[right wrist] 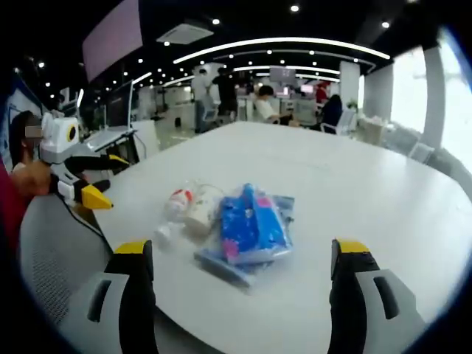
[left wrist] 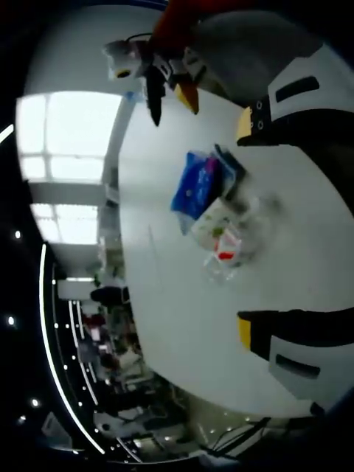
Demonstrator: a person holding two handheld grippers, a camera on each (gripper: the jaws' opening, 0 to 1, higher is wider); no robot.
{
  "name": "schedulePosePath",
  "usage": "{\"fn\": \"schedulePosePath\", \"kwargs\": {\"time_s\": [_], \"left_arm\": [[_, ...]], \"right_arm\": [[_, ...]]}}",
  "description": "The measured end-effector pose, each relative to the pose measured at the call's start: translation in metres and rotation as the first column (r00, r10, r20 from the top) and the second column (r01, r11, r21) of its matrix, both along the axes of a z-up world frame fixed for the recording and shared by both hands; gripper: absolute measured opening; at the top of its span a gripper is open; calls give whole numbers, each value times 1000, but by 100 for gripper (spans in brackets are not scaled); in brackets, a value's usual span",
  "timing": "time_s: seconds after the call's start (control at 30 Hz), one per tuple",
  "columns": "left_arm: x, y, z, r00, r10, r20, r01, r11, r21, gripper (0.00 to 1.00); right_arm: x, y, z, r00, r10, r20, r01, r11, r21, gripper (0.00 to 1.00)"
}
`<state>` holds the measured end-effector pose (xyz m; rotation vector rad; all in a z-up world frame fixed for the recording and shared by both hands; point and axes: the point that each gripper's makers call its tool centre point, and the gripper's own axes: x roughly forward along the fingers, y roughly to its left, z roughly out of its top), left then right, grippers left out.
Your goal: Arrange the tabletop items into an orderly group along one side of the table until the central work area is clear of visible clutter.
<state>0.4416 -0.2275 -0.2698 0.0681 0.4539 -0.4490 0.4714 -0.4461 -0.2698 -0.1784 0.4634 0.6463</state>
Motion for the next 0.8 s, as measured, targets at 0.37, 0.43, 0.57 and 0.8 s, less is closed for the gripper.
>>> {"fn": "schedulePosePath", "kwargs": {"time_s": [0.37, 0.43, 0.57, 0.8], "left_arm": [[-1, 0, -2, 1000, -4, -12, 4, 1000, 9, 88], [-2, 0, -3, 1000, -5, -13, 5, 1000, 12, 88], [-2, -1, -4, 1000, -8, -18, 8, 1000, 14, 87], [-3, -2, -6, 1000, -12, -27, 13, 1000, 18, 87]], "right_arm": [[-1, 1, -1, 1000, 9, -5, -9, 1000, -2, 100], [-1, 1, -1, 1000, 10, -4, -10, 1000, -3, 100], [-1, 1, -2, 1000, 12, -6, -12, 1000, -3, 100], [-1, 1, -1, 1000, 9, -4, -9, 1000, 0, 100]]}}
